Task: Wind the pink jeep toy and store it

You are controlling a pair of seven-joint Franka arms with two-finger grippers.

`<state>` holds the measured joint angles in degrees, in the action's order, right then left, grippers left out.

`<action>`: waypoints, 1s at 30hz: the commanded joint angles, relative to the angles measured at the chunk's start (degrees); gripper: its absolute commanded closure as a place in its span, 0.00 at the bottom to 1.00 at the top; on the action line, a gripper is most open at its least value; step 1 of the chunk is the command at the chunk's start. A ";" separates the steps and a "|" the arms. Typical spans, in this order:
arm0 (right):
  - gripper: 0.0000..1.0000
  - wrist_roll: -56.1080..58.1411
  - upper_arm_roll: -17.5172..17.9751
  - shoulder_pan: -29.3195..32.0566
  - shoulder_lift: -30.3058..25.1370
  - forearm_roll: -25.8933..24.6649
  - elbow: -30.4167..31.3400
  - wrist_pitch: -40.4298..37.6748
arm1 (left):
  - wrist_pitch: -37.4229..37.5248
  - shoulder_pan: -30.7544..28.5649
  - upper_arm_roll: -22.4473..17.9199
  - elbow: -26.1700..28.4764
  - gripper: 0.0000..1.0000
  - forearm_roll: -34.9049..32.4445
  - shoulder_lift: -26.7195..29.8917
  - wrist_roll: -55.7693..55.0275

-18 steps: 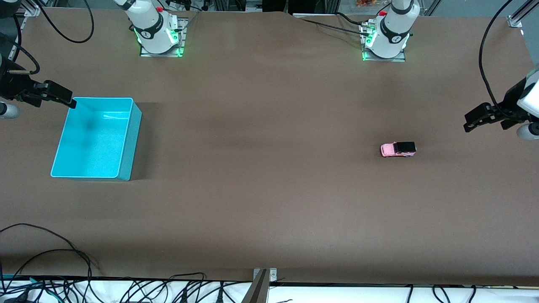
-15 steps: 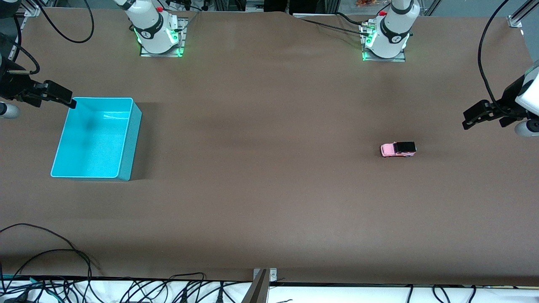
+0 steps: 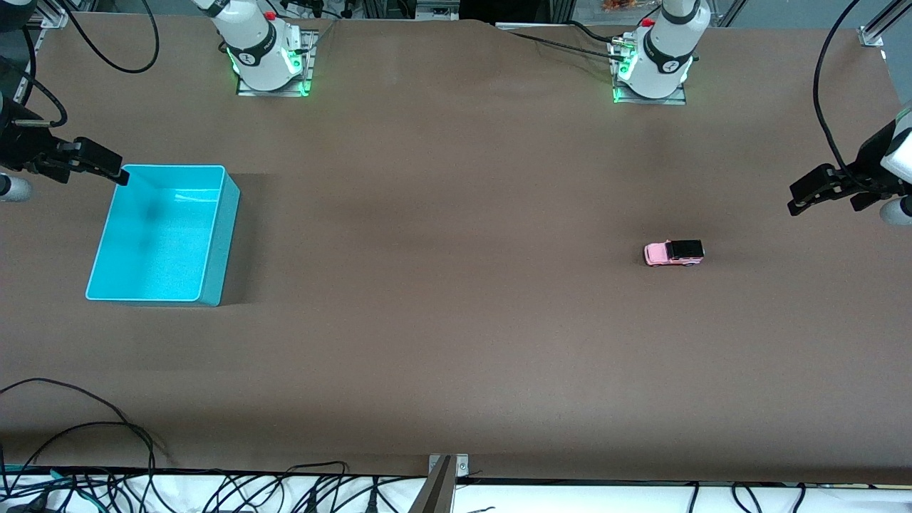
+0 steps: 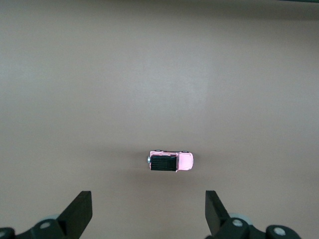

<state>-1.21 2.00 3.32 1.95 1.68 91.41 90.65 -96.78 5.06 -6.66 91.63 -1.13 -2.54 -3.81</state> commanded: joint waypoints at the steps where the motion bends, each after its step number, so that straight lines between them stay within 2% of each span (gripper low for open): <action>1: 0.00 0.07 0.11 0.02 0.60 0.52 -1.32 -0.56 | -0.25 0.39 -0.64 0.66 0.00 1.66 1.13 1.52; 30: 0.00 -0.02 -0.15 -0.42 0.60 0.43 -1.32 -2.14 | -0.25 1.18 -0.55 0.92 0.00 1.75 0.25 1.52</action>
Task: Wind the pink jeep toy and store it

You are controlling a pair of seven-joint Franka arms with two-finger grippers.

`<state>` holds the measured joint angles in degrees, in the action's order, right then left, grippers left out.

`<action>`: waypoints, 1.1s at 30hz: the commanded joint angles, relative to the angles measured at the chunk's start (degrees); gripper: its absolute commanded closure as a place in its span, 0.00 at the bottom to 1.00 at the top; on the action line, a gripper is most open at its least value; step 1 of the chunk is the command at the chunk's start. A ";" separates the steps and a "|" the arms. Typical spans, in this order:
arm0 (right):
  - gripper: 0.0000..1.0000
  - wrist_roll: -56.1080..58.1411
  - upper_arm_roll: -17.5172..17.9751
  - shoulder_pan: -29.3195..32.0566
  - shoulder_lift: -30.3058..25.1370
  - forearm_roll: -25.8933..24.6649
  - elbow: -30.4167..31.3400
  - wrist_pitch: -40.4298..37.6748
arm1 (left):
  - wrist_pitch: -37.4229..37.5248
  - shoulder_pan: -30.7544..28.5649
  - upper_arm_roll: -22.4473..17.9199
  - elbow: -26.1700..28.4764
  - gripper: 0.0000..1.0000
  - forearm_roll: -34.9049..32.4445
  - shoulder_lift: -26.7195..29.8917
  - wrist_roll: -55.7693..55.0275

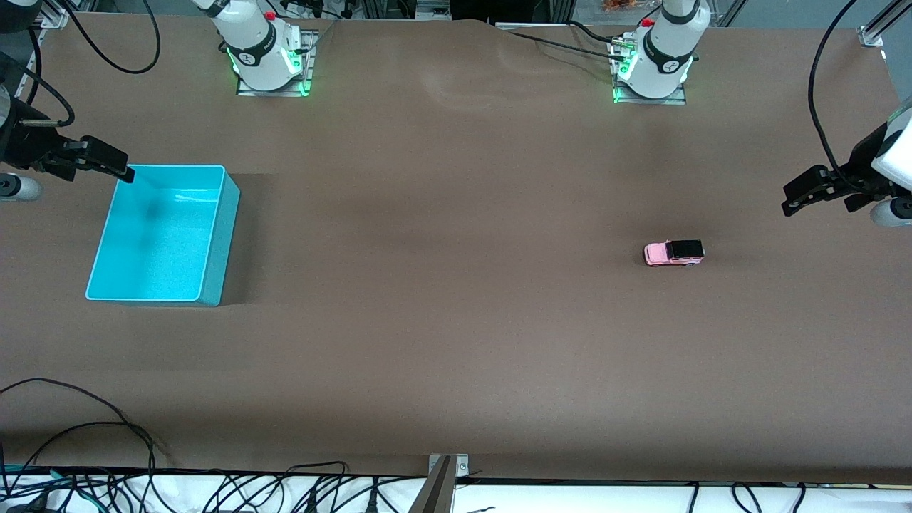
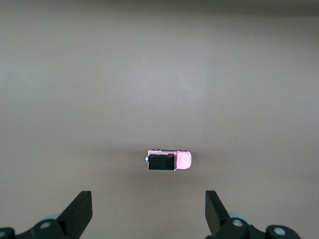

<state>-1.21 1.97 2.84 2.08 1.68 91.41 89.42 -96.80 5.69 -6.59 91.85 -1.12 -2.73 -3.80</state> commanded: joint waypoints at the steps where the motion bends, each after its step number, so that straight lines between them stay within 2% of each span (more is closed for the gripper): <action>1: 0.00 -0.02 -0.04 0.06 0.47 0.43 -1.32 -0.92 | -0.24 0.55 -0.53 0.79 0.00 1.74 0.44 1.51; 33: 0.00 -0.19 -0.04 -0.21 0.64 0.43 -1.32 -1.18 | 0.38 0.55 -0.27 1.41 0.00 2.44 0.53 1.51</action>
